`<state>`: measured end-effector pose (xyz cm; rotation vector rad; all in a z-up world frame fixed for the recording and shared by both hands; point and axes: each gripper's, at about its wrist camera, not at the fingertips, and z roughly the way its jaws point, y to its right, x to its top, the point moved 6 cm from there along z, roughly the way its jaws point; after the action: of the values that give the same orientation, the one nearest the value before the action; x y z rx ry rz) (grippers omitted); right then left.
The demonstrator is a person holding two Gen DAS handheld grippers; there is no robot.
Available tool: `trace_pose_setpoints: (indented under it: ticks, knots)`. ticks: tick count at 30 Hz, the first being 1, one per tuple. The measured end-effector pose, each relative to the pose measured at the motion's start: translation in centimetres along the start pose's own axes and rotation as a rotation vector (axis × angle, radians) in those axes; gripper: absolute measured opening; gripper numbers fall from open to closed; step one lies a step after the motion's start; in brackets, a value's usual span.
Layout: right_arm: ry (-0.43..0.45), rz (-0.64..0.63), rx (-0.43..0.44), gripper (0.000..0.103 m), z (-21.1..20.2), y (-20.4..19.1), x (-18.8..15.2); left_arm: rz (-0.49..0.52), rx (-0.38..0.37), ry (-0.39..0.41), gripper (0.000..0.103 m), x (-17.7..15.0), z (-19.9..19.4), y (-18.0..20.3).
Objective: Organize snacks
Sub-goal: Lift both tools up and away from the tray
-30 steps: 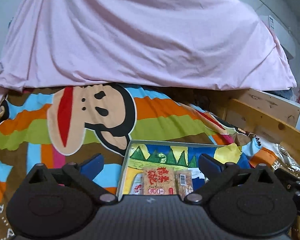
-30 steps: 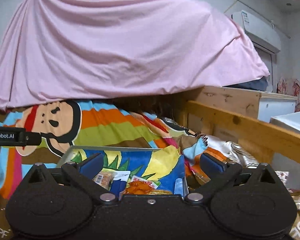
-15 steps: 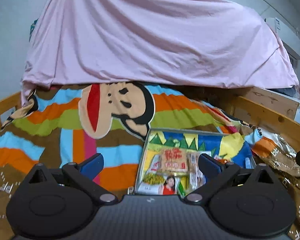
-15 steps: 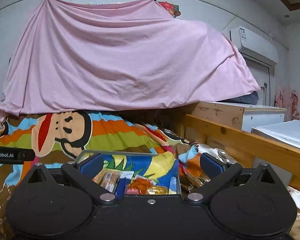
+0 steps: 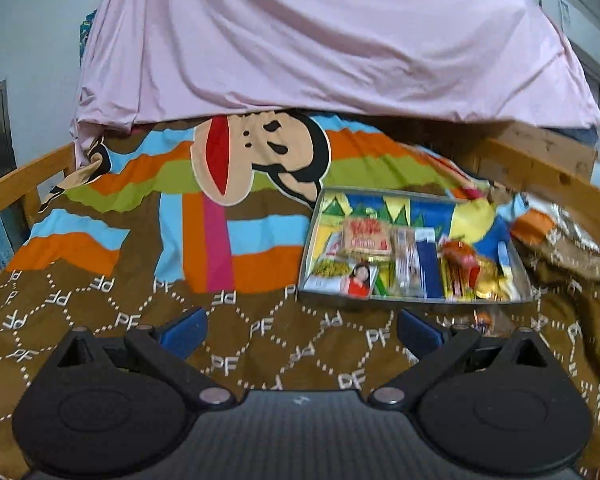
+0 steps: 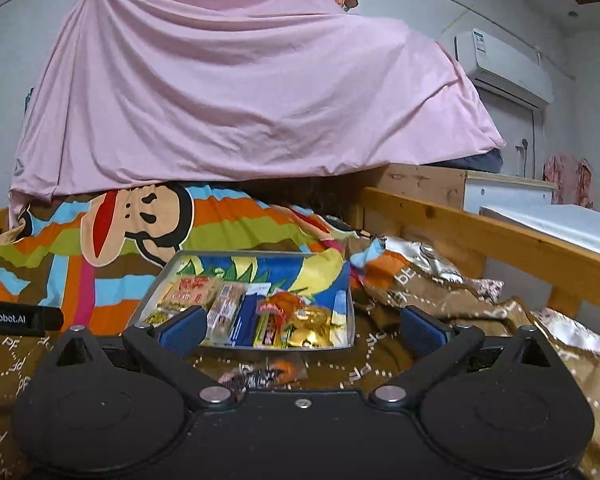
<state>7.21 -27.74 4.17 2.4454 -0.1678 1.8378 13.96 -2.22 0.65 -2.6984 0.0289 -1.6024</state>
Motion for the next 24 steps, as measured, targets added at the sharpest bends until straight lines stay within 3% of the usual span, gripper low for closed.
trace_pose_setpoints:
  ticks: [10, 24]
  knots:
    - [-0.077, -0.015, -0.006, 0.102, -2.6, -0.3, -2.7, 0.057, -0.008, -0.076, 0.103, -3.6, -2.0, 0.1]
    - [-0.240, -0.091, -0.028, 0.102, -1.7, -1.6, -5.8, 0.127, 0.002, -0.167, 0.103, -6.1, -2.3, 0.7]
